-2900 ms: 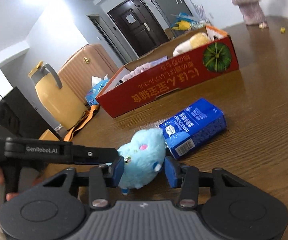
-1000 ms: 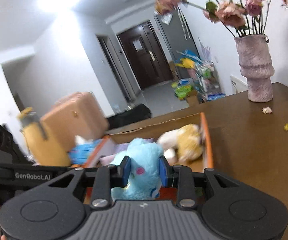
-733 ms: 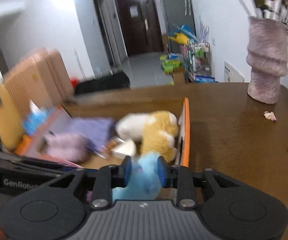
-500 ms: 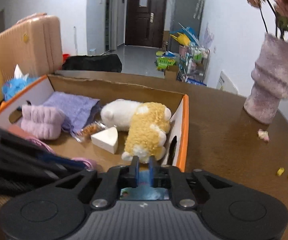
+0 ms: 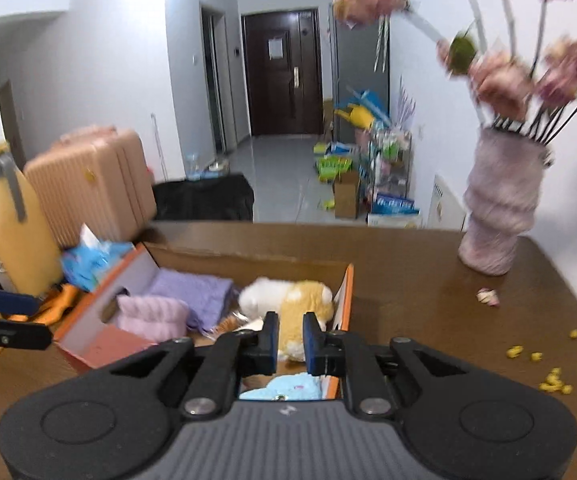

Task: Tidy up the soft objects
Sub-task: 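Open both grippers and withdraw toward the clear plastic bag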

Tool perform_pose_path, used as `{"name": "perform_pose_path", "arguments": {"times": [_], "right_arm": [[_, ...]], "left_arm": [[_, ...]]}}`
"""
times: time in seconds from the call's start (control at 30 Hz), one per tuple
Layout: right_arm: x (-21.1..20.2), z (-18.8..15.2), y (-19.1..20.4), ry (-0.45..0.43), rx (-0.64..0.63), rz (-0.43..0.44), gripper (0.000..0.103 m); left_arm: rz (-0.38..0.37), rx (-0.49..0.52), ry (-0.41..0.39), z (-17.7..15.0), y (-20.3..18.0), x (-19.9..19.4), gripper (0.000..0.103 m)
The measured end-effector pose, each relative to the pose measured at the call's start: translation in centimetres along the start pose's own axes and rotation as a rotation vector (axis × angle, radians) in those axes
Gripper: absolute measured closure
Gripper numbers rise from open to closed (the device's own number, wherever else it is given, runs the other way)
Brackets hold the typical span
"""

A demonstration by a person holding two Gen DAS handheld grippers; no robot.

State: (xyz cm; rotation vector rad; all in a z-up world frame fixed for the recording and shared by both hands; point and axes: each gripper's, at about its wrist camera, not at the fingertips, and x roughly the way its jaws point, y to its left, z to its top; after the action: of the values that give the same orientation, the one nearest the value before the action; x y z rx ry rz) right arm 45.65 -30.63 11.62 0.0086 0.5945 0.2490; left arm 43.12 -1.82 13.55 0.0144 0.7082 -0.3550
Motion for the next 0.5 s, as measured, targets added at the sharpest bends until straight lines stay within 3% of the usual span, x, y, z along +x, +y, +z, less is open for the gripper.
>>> {"name": "perform_pose_path", "arguments": {"times": [0.23,0.37,0.5], "right_arm": [[-9.0,-2.6,1.9,-0.089,0.006,0.022,0.083],[-14.0,-7.4,4.2,-0.17,-0.001,0.08,0.065],[-17.7,-14.0,7.5,-0.203,-0.042,0.115,0.059]], "left_arm": [[0.055,-0.027,-0.077,-4.7,0.2,-7.8,0.027],[0.072,-0.024,-0.122,-10.7,-0.2,-11.4,0.022],[0.082,-0.018,-0.154,-18.1,-1.0,-14.1,0.017]]}}
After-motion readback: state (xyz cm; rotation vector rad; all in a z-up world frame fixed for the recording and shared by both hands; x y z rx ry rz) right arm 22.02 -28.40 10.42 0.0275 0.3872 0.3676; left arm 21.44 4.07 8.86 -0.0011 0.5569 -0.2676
